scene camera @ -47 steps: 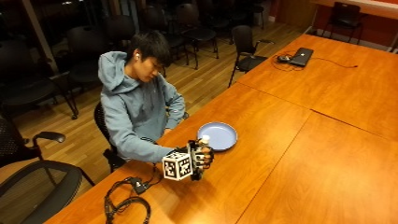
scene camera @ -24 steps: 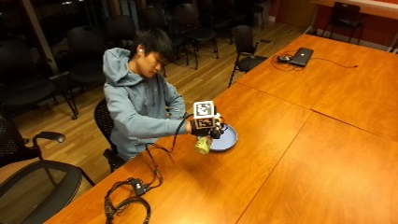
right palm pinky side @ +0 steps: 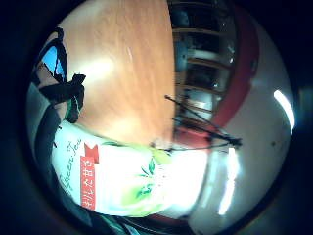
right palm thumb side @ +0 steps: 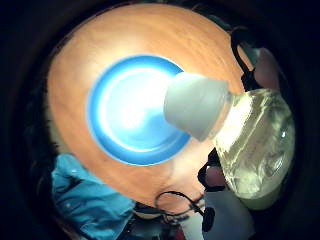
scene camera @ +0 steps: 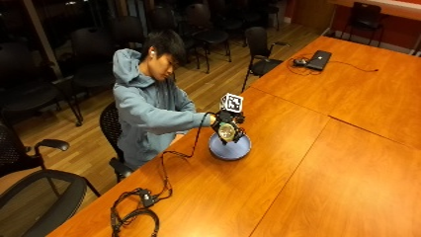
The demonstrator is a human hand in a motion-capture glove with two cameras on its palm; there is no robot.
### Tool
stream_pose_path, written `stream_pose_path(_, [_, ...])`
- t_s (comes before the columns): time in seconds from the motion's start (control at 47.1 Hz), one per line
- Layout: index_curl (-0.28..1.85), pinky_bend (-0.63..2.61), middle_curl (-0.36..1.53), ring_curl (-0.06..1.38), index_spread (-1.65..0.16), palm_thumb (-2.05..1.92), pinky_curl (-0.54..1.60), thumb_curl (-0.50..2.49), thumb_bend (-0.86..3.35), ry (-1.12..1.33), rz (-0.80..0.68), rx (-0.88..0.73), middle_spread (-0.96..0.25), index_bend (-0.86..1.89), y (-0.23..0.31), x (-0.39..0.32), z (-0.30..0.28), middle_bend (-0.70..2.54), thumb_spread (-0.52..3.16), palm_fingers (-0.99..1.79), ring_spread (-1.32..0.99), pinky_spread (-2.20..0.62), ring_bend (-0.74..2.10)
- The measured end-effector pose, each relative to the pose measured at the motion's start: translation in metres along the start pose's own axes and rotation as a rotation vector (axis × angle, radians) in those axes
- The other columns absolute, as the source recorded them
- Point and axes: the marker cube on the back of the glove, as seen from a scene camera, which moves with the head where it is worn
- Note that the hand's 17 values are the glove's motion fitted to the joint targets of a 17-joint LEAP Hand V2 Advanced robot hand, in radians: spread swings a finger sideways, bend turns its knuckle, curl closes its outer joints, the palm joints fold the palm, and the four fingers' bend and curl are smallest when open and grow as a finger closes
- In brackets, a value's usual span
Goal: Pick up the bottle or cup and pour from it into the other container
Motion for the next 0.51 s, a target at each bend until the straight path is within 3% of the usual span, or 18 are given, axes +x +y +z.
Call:
stream_pose_path(0.191, [0.35, 0.60, 0.50, 0.45, -0.11, 0.96, 0.40, 0.68, -0.04, 0.146, -0.023, -0.086, -0.05, 0.13, -0.018, -0.028, -0.001, 0.33, 0.29, 1.21, -0.14, -0.24, 0.54])
stream_pose_path(0.51, [0.35, 0.59, 0.51, 0.45, -0.12, 0.96, 0.39, 0.68, -0.04, 0.094, -0.039, -0.101, -0.05, 0.13, -0.022, -0.032, 0.004, 0.33, 0.31, 1.20, -0.15, -0.25, 0.54])
